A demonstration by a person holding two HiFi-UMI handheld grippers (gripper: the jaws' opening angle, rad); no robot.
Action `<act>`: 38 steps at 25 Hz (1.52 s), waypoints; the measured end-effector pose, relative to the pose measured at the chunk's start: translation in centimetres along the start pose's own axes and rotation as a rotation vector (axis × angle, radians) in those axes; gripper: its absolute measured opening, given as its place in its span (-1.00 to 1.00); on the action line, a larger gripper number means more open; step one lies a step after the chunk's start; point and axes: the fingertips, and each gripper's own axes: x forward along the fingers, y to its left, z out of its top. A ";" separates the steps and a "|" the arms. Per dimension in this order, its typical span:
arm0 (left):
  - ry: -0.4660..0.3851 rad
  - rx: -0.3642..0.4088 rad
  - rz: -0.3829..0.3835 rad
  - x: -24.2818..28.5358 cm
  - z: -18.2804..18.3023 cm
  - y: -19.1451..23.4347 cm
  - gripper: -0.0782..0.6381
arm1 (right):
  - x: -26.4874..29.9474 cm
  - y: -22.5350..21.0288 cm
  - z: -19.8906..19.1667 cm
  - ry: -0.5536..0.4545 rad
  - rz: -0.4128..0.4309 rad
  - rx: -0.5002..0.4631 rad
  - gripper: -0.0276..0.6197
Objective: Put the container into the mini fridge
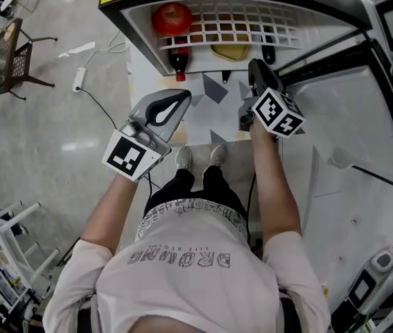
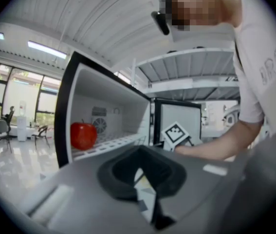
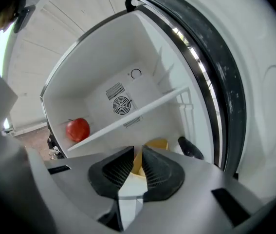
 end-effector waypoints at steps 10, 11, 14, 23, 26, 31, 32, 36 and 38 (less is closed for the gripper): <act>-0.043 0.031 -0.024 -2.8 2.3 -1.1 -0.76 | -5.0 5.5 1.4 -0.043 0.068 -0.116 -0.84; -0.046 0.034 -0.025 -3.0 2.5 -1.2 -0.76 | -5.5 6.0 1.5 -0.047 0.075 -0.124 -0.85; -0.056 0.046 -0.033 -3.7 2.8 -1.4 -0.76 | -7.0 7.4 1.8 -0.065 0.093 -0.146 -0.87; -0.063 0.066 -0.054 -5.6 3.5 -2.2 -0.76 | -10.7 10.2 0.8 -0.074 0.118 -0.192 -0.90; -0.065 0.069 -0.059 -6.1 3.7 -2.5 -0.76 | -11.6 10.9 0.5 -0.074 0.125 -0.206 -0.91; -0.063 0.085 -0.063 -6.8 4.1 -2.9 -0.76 | -13.1 12.1 0.4 -0.078 0.141 -0.245 -0.91; -0.063 0.089 -0.064 -6.9 4.2 -3.0 -0.76 | -13.4 12.3 0.4 -0.079 0.144 -0.256 -0.91; -0.084 0.086 -0.069 -7.2 4.5 -3.2 -0.76 | -14.6 13.2 0.5 -0.090 0.155 -0.280 -0.91; -0.085 0.087 -0.070 -7.3 4.6 -3.3 -0.76 | -15.1 13.6 0.5 -0.096 0.160 -0.288 -0.91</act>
